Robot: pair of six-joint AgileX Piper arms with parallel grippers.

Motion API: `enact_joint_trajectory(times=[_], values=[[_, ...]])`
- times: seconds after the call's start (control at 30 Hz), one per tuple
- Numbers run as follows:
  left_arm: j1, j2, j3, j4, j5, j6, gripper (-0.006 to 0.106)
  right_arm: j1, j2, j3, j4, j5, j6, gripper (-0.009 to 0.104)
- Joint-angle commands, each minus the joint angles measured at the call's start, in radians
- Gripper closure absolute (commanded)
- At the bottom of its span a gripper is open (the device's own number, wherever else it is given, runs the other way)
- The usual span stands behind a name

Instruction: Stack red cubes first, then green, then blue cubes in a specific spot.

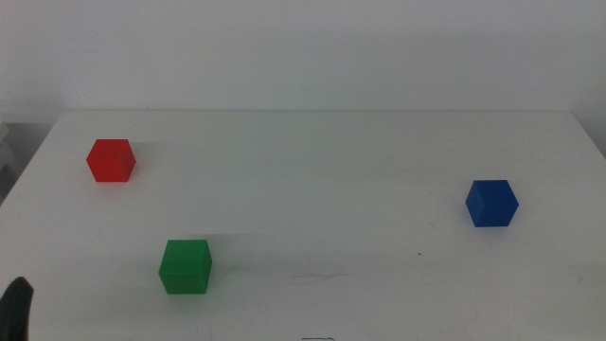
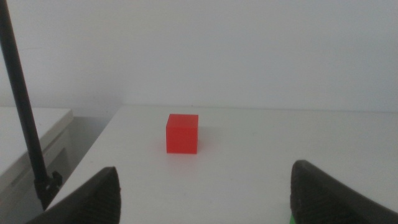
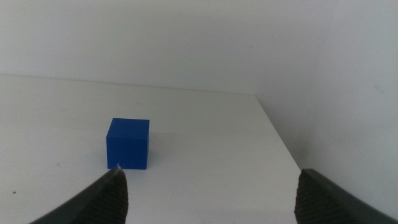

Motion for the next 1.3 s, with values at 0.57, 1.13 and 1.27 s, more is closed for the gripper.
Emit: enact_joint_trajectory(times=[0.57,1.13,1.27], values=[[0.000,0.588,-0.427,-0.008,0.104,-0.034,0.007,-0.005,-0.023,-0.018,-0.009,-0.077,-0.006,0.001],[0.000,0.994,-0.935,-0.023,0.688,-0.028,0.007,-0.005,-0.023,-0.018,-0.009,-0.077,-0.006,0.001],[0.000,1.137,-1.064,-0.016,0.768,0.013,0.007,-0.005,-0.023,-0.018,-0.009,-0.077,-0.006,0.001]])
